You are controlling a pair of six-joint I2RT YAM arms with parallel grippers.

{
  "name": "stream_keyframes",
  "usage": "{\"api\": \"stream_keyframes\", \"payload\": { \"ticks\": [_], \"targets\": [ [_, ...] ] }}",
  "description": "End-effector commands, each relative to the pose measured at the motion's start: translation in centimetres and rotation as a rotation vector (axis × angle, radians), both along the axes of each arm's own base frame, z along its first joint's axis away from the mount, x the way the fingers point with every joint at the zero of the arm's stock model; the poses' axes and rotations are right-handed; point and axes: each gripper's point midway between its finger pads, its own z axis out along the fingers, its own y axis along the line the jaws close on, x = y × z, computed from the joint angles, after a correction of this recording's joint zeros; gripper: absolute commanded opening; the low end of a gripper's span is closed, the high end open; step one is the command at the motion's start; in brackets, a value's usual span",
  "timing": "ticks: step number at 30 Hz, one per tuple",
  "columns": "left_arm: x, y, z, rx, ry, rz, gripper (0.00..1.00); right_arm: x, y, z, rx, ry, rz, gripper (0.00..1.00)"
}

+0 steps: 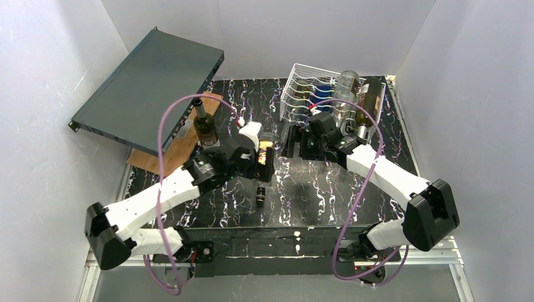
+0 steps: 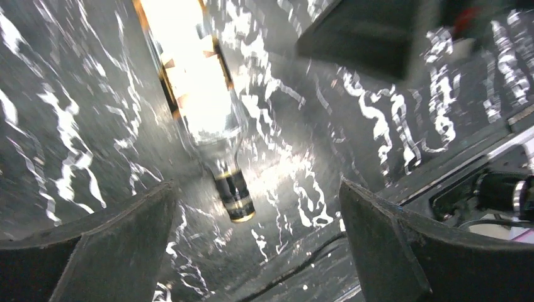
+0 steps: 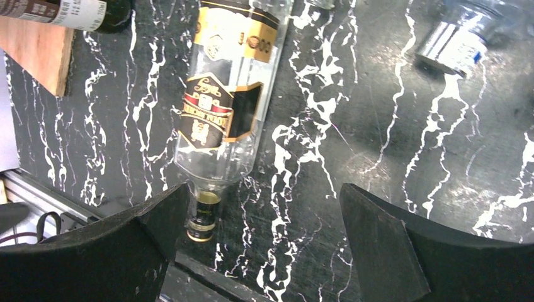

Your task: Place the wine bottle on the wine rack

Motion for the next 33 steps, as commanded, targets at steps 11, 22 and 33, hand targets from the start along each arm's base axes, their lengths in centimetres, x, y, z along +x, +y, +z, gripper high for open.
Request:
{"api": "stream_keyframes", "payload": {
  "ticks": [11,22,33],
  "targets": [
    [4.1,6.9,19.8,0.072,-0.644,0.013,0.98,0.9,5.9,0.2,-0.037,-0.032,-0.034,0.98],
    [2.8,8.4,16.8,0.031,-0.717,0.011,0.98,1.1,10.0,-3.3,-0.184,-0.037,-0.073,0.98],
    [3.2,8.8,16.2,0.041,-0.719,0.050,0.98,2.2,10.4,-6.4,-0.357,-0.112,-0.131,0.98]
  ]
}}
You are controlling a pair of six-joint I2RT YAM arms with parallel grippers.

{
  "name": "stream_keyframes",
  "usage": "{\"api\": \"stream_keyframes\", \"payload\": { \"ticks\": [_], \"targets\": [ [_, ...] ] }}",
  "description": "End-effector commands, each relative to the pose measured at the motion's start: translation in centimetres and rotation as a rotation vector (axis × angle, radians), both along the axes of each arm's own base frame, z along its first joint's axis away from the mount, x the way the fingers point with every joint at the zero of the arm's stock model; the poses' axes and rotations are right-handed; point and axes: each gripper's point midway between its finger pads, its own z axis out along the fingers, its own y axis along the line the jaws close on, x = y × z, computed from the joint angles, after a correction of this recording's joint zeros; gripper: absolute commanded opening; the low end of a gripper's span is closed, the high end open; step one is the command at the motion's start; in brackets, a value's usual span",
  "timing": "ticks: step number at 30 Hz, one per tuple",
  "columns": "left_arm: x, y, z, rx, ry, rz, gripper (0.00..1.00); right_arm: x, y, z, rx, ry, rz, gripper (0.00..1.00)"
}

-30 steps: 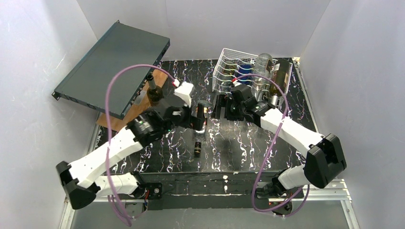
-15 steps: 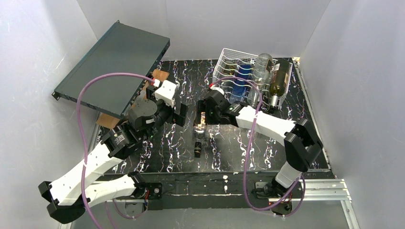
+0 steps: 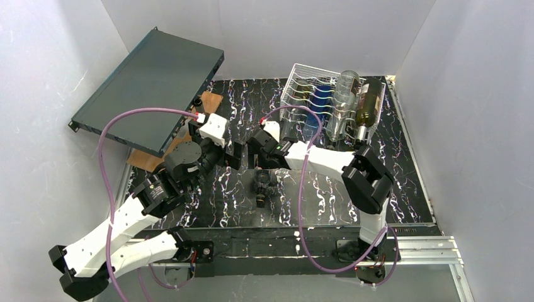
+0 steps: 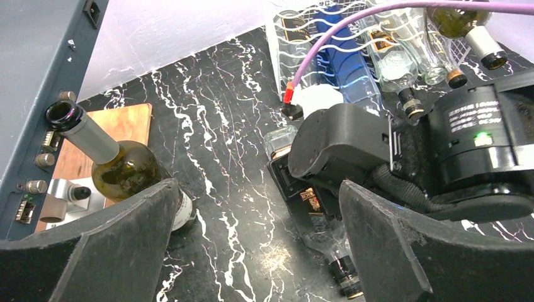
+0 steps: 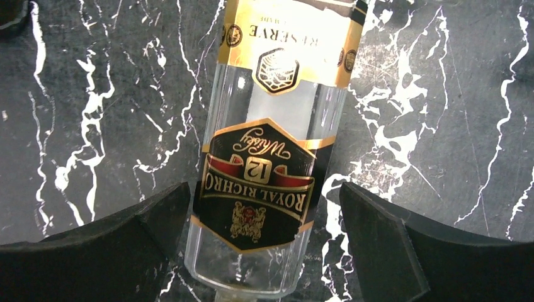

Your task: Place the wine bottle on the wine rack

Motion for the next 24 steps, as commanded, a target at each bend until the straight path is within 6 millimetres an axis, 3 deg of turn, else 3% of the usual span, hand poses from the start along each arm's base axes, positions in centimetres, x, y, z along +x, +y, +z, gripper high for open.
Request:
{"api": "stream_keyframes", "payload": {
  "ticks": [1,17,24],
  "targets": [
    [0.6,0.8,0.6,-0.017,-0.025,0.058,0.98,1.5,0.0,0.7,-0.060,-0.088,-0.048,0.98],
    [1.7,1.5,-0.4,0.009,-0.033,0.136,0.98,2.1,0.2,-2.0,-0.161,-0.106,-0.070,0.81],
    [1.7,1.4,-0.5,0.003,-0.029,0.135,0.98,1.5,-0.5,-2.8,-0.140,-0.098,-0.119,0.80]
  ]
}}
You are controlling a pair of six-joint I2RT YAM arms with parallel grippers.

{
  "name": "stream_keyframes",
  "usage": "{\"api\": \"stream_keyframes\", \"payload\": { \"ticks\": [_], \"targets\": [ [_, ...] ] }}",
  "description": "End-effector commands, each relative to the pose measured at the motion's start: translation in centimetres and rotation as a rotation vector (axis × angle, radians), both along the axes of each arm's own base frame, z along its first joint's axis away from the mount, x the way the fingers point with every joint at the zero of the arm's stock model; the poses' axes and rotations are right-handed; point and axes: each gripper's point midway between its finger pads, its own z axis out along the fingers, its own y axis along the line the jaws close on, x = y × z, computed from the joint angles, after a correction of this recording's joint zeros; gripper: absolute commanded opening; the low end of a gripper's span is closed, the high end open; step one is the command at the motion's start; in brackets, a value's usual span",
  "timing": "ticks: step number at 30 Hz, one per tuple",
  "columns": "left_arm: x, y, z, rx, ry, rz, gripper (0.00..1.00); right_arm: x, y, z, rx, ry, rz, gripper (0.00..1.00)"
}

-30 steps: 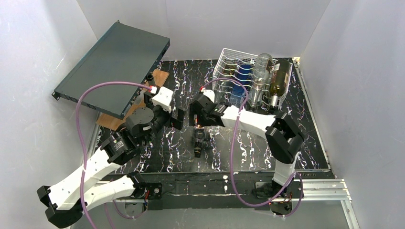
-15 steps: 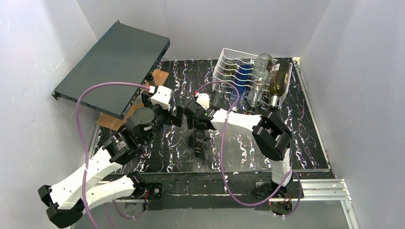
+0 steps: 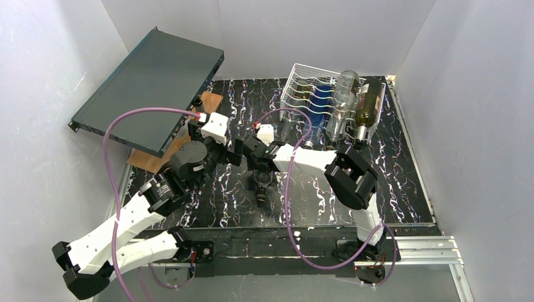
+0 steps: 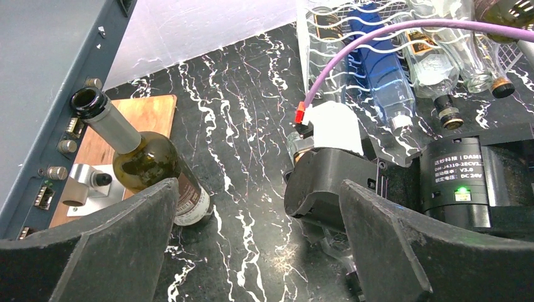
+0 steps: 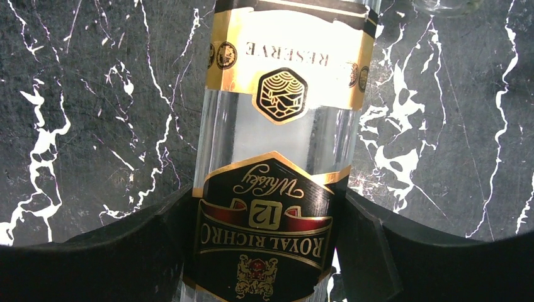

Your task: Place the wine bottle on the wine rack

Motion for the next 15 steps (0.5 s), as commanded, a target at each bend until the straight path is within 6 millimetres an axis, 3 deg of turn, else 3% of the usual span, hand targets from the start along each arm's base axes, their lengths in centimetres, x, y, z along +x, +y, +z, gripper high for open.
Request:
{"api": "stream_keyframes", "payload": {
  "ticks": [1,4,7,15],
  "targets": [
    [0.3,0.5,0.3,-0.016,-0.017,0.034,0.98,0.2,-0.7,-0.1,0.007,-0.027,-0.060,0.80],
    [0.4,0.4,0.1,-0.010,-0.013,0.036,0.98,0.0,-0.8,-0.6,0.007,-0.021,-0.066,0.75],
    [0.5,0.4,-0.1,-0.002,-0.009,0.039,0.98,0.0,-0.9,-0.5,0.009,-0.021,-0.062,0.61],
    [0.7,0.2,-0.5,0.010,0.004,0.041,0.98,-0.2,-0.2,3.1,0.079,-0.047,-0.003,0.38]
  ]
}}
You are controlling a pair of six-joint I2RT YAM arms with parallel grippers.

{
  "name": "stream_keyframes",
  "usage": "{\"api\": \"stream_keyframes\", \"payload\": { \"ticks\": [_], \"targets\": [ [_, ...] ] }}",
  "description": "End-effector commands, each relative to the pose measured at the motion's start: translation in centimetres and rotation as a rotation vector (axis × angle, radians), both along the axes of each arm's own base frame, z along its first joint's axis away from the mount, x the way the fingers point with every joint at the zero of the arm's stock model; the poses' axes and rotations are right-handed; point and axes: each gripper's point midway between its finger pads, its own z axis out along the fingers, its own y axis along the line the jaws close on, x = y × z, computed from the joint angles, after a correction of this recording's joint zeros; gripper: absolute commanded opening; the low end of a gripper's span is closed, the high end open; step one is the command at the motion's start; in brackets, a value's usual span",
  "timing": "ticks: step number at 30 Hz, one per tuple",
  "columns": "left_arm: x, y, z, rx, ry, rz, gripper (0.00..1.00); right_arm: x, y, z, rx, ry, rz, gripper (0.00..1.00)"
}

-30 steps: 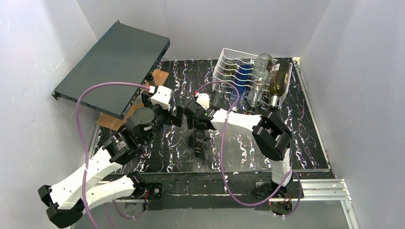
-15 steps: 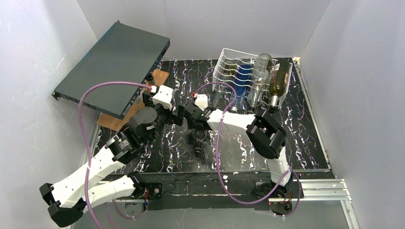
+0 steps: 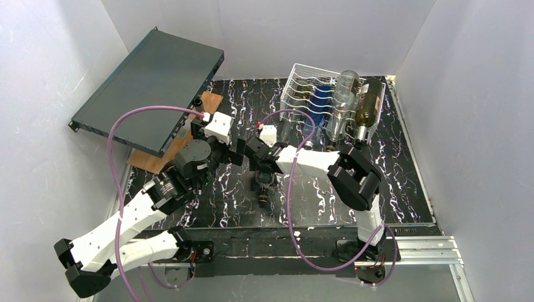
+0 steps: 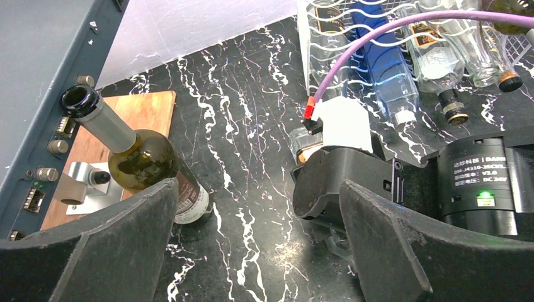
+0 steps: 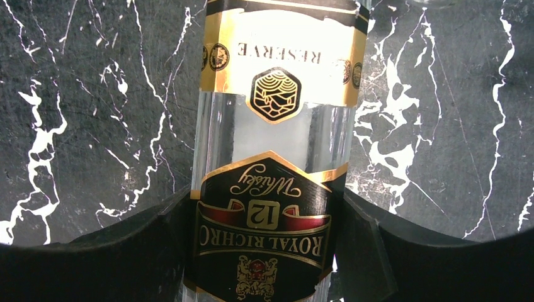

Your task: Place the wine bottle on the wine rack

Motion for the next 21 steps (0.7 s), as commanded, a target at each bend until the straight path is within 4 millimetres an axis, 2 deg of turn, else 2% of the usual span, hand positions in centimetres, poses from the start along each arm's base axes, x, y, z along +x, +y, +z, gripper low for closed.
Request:
{"api": "stream_keyframes", "payload": {
  "ticks": [1,7,14,21],
  "targets": [
    [0.4,0.5,-0.1,-0.002,-0.005,0.039,0.98,-0.1,0.2,3.6,0.060,-0.035,0.020,0.34],
    [0.5,0.5,-0.1,-0.001,-0.003,0.044,0.98,-0.6,1.8,7.1,0.194,-0.057,0.091,0.01],
    [0.6,0.6,-0.2,0.002,-0.004,0.052,0.98,-0.9,2.4,10.4,0.278,-0.092,0.122,0.01],
    [0.6,0.7,-0.2,0.000,-0.003,0.056,0.98,-0.7,2.1,13.1,0.314,-0.152,0.138,0.01]
  ]
}}
